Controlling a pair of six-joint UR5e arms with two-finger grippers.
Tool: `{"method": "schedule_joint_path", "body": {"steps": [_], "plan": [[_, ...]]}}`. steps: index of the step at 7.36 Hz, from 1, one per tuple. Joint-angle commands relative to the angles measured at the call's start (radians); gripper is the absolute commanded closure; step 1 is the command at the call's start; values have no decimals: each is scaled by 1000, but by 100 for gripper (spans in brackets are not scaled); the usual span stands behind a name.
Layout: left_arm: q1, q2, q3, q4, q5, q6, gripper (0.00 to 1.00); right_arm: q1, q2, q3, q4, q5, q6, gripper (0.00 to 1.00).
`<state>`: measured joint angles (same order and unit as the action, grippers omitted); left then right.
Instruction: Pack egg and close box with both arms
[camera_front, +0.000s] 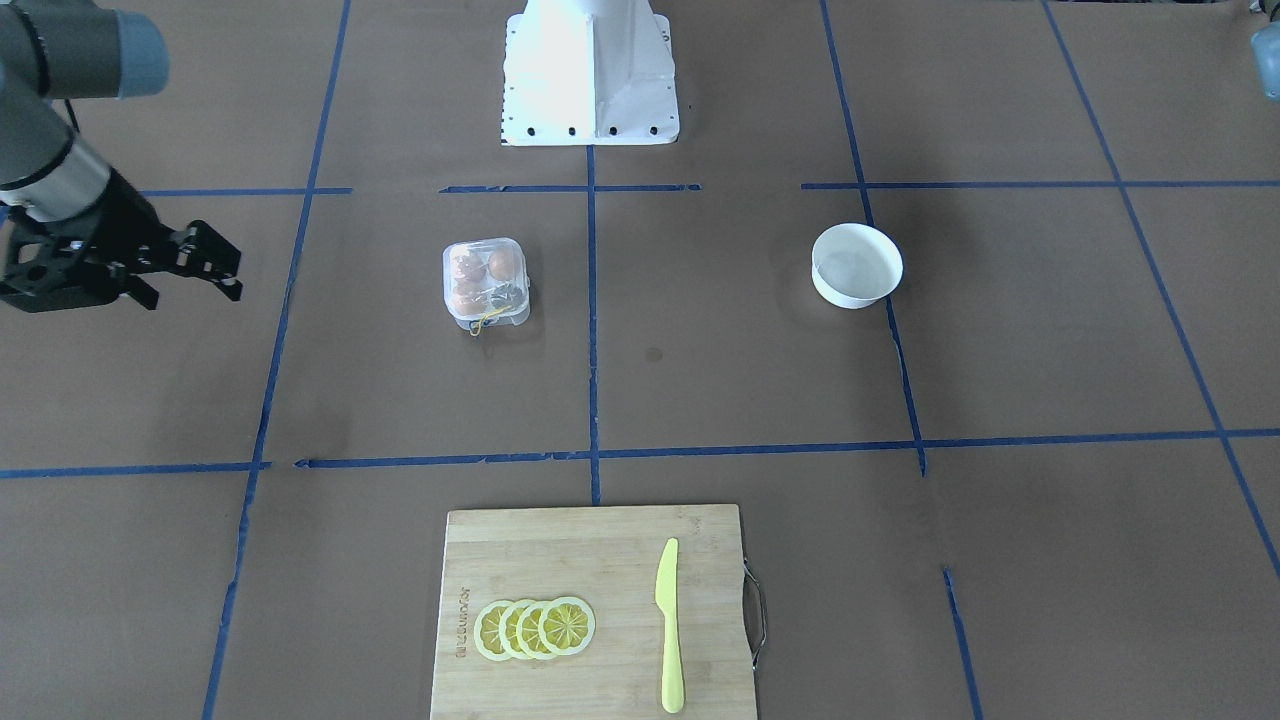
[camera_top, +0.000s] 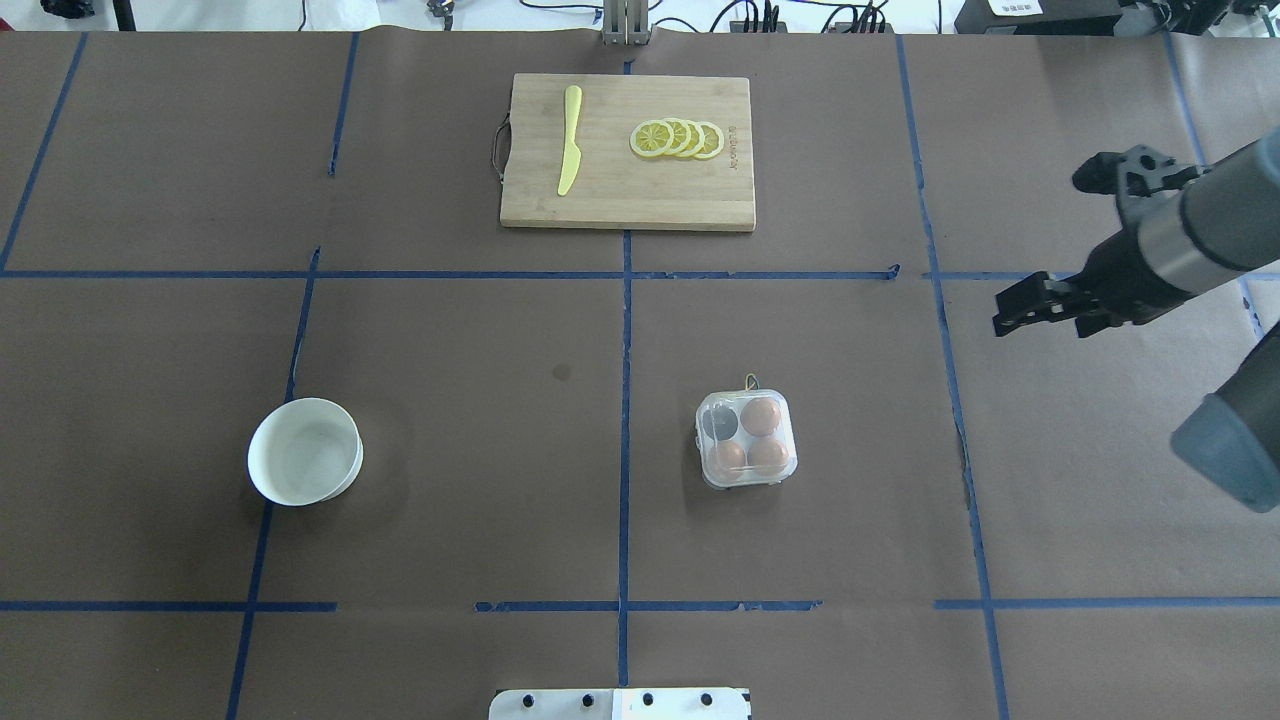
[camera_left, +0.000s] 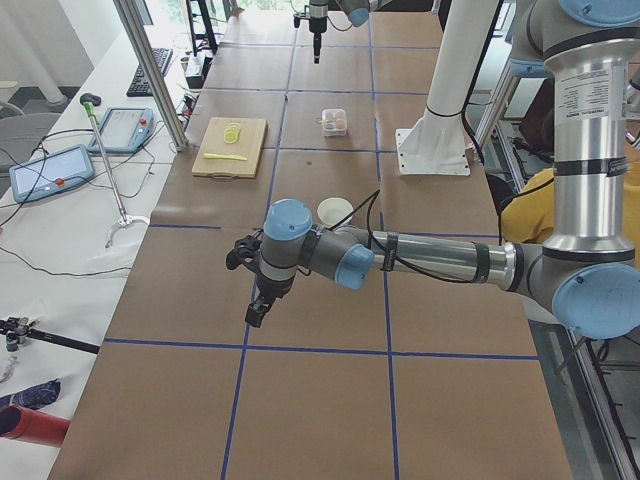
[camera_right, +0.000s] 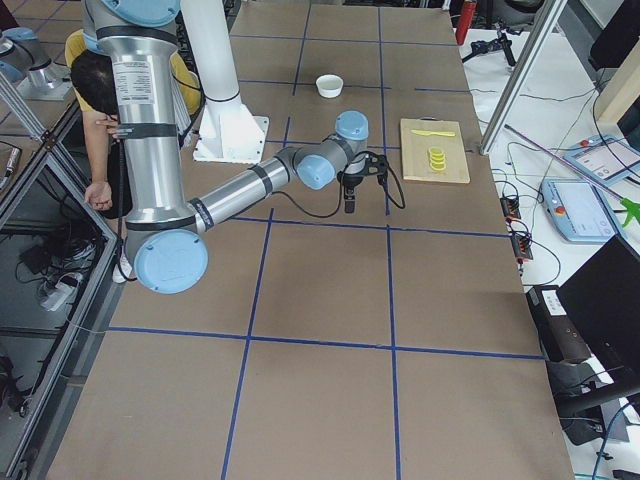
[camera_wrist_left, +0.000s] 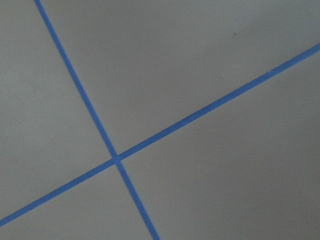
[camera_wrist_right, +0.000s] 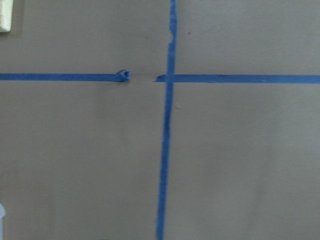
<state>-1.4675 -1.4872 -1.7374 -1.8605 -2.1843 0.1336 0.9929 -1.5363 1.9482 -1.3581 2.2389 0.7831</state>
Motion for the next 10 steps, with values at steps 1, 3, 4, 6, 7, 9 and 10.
{"method": "schedule_joint_path", "body": {"steps": [1,3,4,6,7,9,10], "plan": [[-42,-51,16,140,-26,24,1,224,-147,-11,-12,85,-288,0],[-77,-67,62,156,-139,90,1,360,-183,-101,-10,145,-468,0],[-79,-65,59,162,-140,77,0,362,-189,-117,-12,148,-496,0],[-79,-44,77,166,-144,46,0,381,-180,-172,-10,142,-498,0],[-77,-42,70,159,-164,-33,0,383,-170,-195,-10,145,-499,0],[-80,-41,39,155,-157,-26,0,386,-154,-181,-12,146,-502,0],[-80,-28,7,158,-158,-25,0,420,-137,-189,-66,148,-507,0]]}}
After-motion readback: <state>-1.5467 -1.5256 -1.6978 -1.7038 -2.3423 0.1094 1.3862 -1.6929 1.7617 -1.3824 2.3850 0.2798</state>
